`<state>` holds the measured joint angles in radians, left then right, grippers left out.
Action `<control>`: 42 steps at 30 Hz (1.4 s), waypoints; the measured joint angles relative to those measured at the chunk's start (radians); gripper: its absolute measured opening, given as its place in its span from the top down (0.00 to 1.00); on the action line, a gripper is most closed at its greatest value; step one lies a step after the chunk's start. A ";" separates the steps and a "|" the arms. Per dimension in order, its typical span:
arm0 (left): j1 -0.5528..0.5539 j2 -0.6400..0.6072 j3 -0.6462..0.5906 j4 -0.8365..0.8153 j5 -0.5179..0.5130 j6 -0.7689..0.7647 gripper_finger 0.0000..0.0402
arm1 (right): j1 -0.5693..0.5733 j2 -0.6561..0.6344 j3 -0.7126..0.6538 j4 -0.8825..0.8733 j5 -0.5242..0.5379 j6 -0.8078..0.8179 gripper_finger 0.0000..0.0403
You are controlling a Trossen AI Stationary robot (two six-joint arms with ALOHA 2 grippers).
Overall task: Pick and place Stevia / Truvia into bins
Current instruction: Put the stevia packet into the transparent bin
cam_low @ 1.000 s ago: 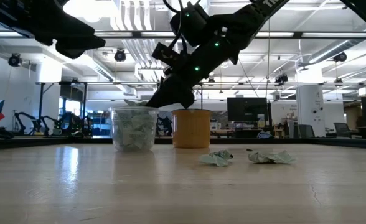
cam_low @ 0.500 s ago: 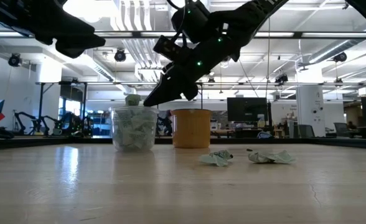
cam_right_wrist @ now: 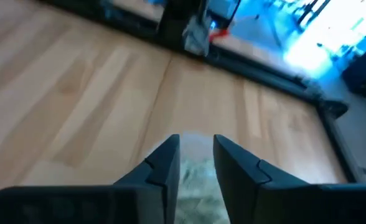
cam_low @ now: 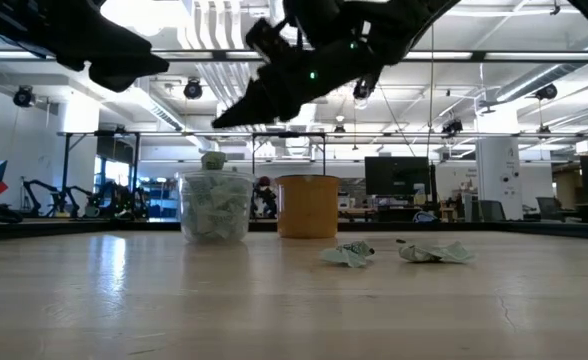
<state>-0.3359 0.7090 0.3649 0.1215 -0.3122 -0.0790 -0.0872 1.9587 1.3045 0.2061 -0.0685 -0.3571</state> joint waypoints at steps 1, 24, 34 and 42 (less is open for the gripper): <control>-0.004 -0.004 0.000 0.001 0.000 0.010 0.56 | -0.002 0.009 0.000 -0.001 0.000 -0.002 0.80; -0.114 -0.090 -0.003 0.001 -0.072 0.043 0.56 | -0.050 0.177 0.165 -0.169 -0.127 0.092 0.92; -0.118 -0.090 -0.003 0.000 -0.071 0.043 0.56 | -0.050 0.157 0.197 -0.218 -0.125 0.087 0.92; -0.118 -0.090 -0.003 0.000 -0.071 0.042 0.56 | -0.035 0.126 0.196 -0.249 -0.143 0.049 0.92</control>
<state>-0.4538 0.6189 0.3622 0.1216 -0.3836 -0.0367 -0.1218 2.0846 1.5002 -0.0426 -0.2116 -0.3078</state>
